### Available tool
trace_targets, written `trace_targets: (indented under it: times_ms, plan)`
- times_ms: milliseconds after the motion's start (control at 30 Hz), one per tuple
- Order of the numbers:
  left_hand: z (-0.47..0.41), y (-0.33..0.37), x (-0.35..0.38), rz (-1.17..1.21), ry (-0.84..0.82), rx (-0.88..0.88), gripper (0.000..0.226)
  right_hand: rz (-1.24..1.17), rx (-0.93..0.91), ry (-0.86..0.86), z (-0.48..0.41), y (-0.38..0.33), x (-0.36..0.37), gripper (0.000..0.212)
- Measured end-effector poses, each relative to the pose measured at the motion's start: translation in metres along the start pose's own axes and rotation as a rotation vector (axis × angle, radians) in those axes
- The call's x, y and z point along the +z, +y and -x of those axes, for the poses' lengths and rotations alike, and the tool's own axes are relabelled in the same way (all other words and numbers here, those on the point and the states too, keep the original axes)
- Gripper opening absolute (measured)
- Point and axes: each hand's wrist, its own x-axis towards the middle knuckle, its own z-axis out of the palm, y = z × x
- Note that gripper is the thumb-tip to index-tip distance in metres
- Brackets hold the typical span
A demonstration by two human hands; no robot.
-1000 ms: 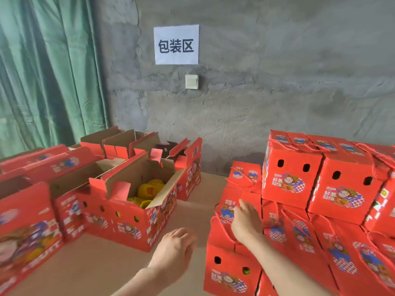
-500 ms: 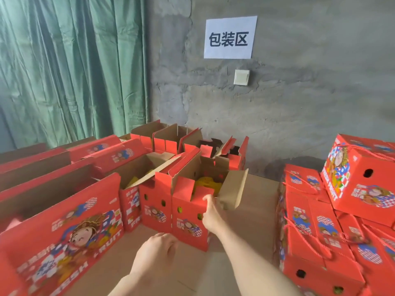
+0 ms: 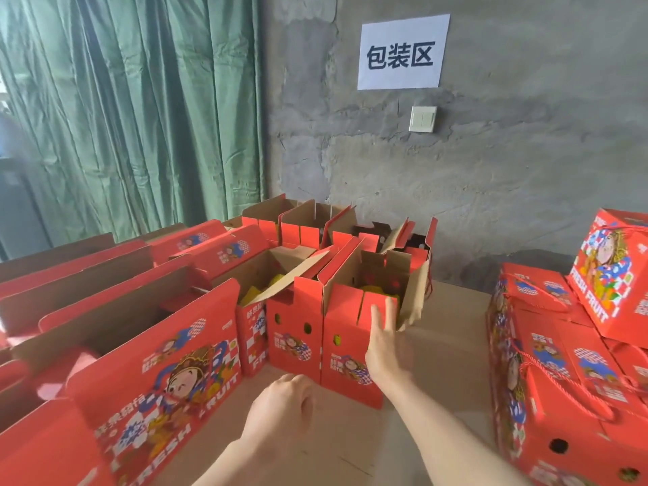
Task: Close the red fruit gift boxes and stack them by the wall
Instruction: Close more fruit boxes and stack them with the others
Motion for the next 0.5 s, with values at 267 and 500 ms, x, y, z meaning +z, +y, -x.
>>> trace_targets:
  times_ms: [267, 500]
  plan:
    - [-0.011, 0.000, -0.013, -0.002, 0.030, 0.030, 0.037, 0.116, -0.009, -0.216, -0.016, -0.038, 0.011, 0.070]
    - [-0.011, -0.008, -0.030, -0.032, 0.064, 0.013, 0.040, 0.352, -0.260, -0.113, -0.017, -0.038, -0.013, 0.033]
